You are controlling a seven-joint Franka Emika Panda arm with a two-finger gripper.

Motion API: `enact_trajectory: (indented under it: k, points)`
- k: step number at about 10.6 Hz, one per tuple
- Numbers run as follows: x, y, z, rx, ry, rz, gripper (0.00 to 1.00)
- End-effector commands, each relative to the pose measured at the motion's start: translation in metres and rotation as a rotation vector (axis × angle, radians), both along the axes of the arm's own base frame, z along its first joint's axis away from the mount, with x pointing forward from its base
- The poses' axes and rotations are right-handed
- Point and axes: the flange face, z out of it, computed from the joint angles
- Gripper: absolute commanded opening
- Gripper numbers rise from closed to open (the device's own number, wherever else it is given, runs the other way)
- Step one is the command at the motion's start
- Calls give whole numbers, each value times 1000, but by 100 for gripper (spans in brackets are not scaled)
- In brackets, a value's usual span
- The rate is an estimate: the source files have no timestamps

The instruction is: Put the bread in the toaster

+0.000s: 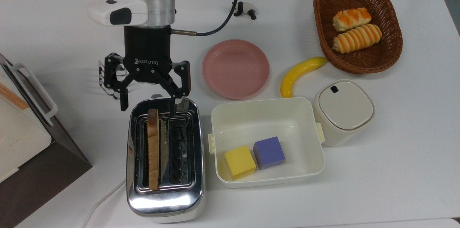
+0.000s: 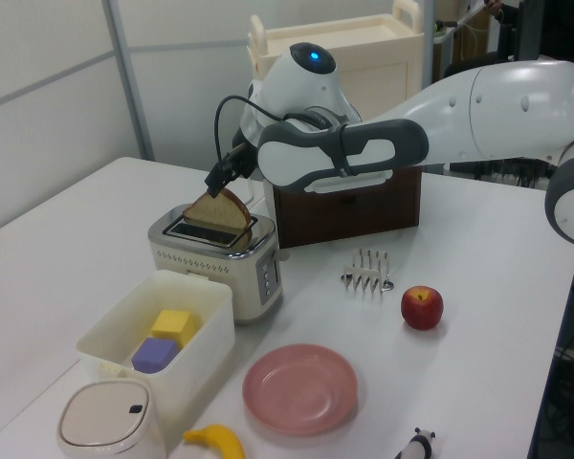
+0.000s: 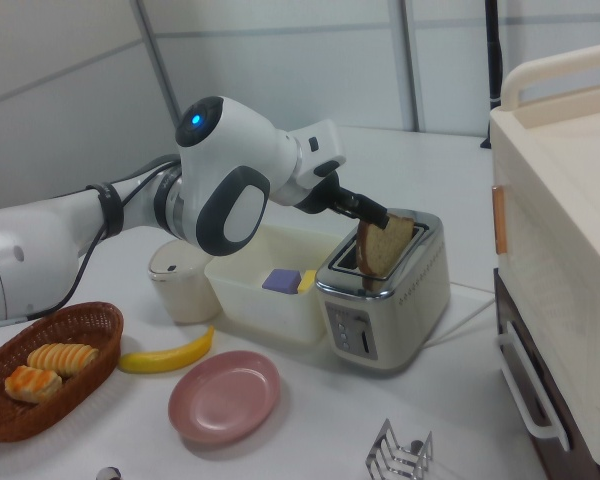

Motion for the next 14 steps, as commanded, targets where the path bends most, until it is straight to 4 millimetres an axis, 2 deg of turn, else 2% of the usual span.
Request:
enact_trajectory:
  k: [1,4,5,8,9,10,11,12,13,14]
  points:
    - [-6,-3,20,52,-41,-42,100]
    - [-6,-4,11,13,-20,-24,100]
    - [-6,-2,-1,-32,7,5,100]
    - [-6,3,-19,-68,46,37,100]
    - [-5,5,-34,-84,72,55,99]
    - [-2,6,-43,-90,85,61,89]
    - [-1,8,-52,-102,98,67,70]
    - [0,10,-56,-126,108,77,41]
    - [1,11,-56,-124,106,75,6]
    - [1,11,-54,-120,102,71,0]
